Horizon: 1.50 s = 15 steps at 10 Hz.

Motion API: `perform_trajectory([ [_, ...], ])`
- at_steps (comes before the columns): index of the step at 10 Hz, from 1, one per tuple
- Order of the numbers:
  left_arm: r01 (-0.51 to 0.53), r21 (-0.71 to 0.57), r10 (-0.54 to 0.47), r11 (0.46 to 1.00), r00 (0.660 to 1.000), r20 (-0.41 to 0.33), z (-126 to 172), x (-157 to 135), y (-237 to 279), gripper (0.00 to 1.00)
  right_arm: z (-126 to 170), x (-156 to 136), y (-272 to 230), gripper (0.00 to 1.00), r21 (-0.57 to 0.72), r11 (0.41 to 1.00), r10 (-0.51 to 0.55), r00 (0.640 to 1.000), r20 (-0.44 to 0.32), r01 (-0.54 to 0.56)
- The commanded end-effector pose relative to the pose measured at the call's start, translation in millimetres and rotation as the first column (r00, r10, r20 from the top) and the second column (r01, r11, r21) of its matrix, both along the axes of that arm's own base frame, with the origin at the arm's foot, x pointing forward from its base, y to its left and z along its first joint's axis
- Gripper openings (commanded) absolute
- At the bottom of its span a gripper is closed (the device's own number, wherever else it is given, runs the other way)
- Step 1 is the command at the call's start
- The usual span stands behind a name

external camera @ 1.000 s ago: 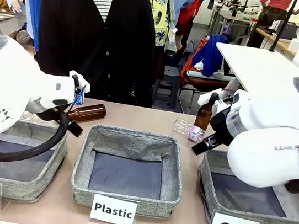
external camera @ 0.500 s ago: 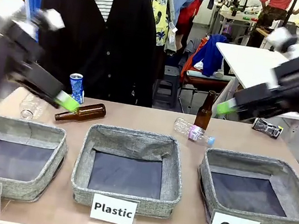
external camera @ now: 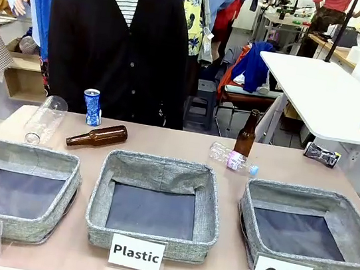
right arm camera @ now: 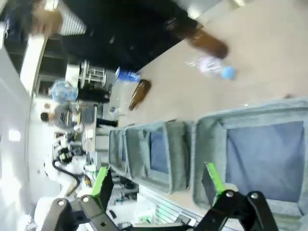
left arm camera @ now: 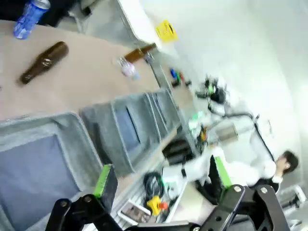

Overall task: Sort the can waste into the basket.
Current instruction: Pick up the can waste from the table and place it in the right Fabric basket.

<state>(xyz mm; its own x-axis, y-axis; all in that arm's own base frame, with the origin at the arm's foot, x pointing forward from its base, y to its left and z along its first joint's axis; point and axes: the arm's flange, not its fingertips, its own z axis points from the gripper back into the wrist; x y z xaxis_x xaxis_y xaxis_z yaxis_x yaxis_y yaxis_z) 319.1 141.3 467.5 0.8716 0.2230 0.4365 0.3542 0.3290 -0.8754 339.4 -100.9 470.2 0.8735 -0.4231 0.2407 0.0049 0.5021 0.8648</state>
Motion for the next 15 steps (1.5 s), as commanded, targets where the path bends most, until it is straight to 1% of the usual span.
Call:
perform_trajectory([
  [1,-0.088,-0.062,0.089,0.994,0.996,0.023,-20,20,-22,1.00,-36,19,15,1.00,0.037,0.999,-0.019,1.000,-0.010,0.019],
  [2,-0.182,-0.053,0.180,0.982,0.983,-0.041,-32,24,-15,1.00,-45,23,15,1.00,0.016,0.999,-0.033,0.999,-0.013,0.033],
  [3,-0.080,-0.047,0.080,0.996,0.997,-0.011,-19,7,7,1.00,-25,8,-9,1.00,0.024,0.999,-0.039,0.999,-0.036,0.040],
  [8,-0.080,-0.047,0.080,0.996,0.997,-0.011,-19,7,7,1.00,-25,8,-9,1.00,0.024,0.999,-0.039,0.999,-0.036,0.040],
  [9,-0.091,-0.054,0.089,0.994,0.996,-0.028,-17,7,6,1.00,-25,8,-9,1.00,0.024,0.999,-0.039,0.999,-0.036,0.040],
  [10,-0.058,0.071,0.058,0.996,0.998,0.012,-11,10,-12,1.00,-25,8,-9,1.00,0.024,0.999,-0.039,0.999,-0.036,0.040],
  [11,-0.056,0.170,0.059,0.984,0.998,-0.012,-5,33,-23,1.00,-25,8,-9,1.00,0.024,0.999,-0.039,0.999,-0.036,0.040],
  [12,0.035,0.272,-0.031,0.962,0.999,-0.020,1,76,-39,1.00,-25,8,-9,1.00,0.024,0.999,-0.039,0.999,-0.036,0.040],
  [13,0.052,0.317,-0.056,0.947,0.998,0.003,6,120,-55,1.00,-25,8,-9,1.00,0.024,0.999,-0.039,0.999,-0.036,0.040],
  [14,0.086,0.340,-0.098,0.936,0.995,0.021,1,156,-69,1.00,-25,8,-9,1.00,0.024,0.999,-0.039,0.999,-0.036,0.040],
  [15,0.136,0.356,-0.164,0.925,0.985,0.051,-8,200,-85,1.00,-25,8,-9,1.00,0.024,0.999,-0.039,0.999,-0.036,0.040],
])
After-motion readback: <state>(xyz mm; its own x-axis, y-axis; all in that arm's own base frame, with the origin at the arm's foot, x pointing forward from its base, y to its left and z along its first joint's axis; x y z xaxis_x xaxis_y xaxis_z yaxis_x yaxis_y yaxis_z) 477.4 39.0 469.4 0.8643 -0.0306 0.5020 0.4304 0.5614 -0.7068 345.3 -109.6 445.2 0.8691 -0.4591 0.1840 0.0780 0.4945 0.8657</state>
